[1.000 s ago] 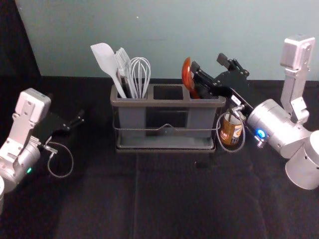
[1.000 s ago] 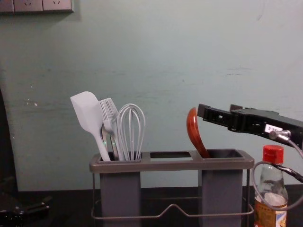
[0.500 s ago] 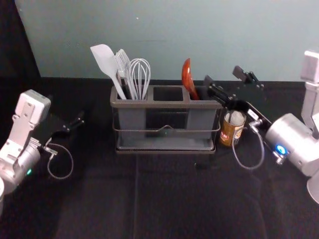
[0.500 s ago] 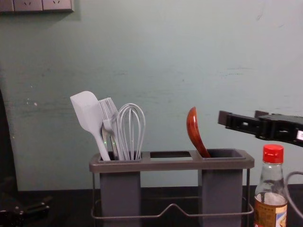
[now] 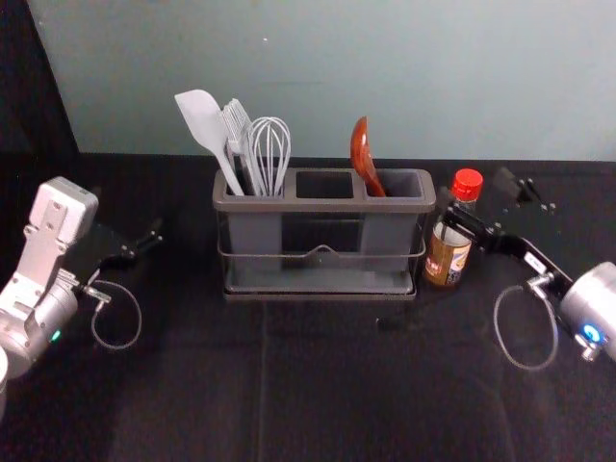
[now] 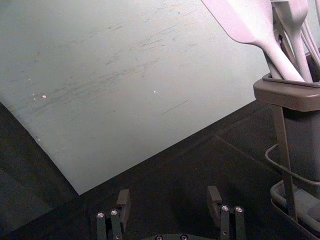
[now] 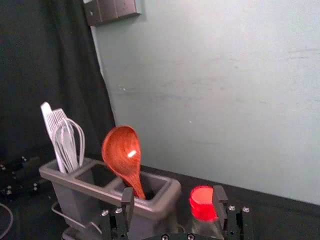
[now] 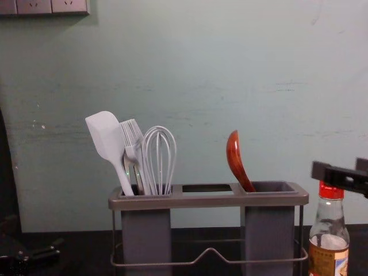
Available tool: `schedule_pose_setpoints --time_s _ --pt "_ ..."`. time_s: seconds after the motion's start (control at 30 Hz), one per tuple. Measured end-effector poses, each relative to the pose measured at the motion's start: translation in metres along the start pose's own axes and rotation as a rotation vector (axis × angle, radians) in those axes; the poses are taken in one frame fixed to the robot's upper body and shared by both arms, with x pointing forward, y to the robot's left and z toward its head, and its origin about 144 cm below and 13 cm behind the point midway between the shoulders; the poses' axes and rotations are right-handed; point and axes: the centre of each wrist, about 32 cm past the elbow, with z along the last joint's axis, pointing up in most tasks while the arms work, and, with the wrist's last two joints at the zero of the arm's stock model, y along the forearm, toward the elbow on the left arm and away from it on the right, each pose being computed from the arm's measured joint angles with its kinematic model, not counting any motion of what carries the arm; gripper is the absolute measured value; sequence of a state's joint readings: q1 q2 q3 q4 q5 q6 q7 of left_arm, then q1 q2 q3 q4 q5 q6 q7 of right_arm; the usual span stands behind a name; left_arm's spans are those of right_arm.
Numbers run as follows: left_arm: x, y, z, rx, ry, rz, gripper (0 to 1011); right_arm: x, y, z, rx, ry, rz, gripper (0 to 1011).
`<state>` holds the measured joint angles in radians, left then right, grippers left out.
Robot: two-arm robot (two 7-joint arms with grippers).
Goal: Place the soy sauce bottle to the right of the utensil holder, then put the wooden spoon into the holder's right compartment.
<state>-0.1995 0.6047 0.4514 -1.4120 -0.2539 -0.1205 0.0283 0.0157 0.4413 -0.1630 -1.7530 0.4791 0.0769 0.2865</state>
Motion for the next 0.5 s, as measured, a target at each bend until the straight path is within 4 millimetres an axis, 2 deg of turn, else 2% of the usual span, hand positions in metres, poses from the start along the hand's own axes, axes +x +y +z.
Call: schedule_pose_setpoints --time_s 0.33,0.5 --pt "0.0 0.0 0.0 0.0 0.0 0.0 1005 0.009 -0.016 -0.014 -0.029 -0.038 -0.052 1003" --pt "0.0 0.0 0.0 0.0 0.0 0.0 1005 0.01 -0.019 -0.028 -0.039 -0.088 -0.096 1003"
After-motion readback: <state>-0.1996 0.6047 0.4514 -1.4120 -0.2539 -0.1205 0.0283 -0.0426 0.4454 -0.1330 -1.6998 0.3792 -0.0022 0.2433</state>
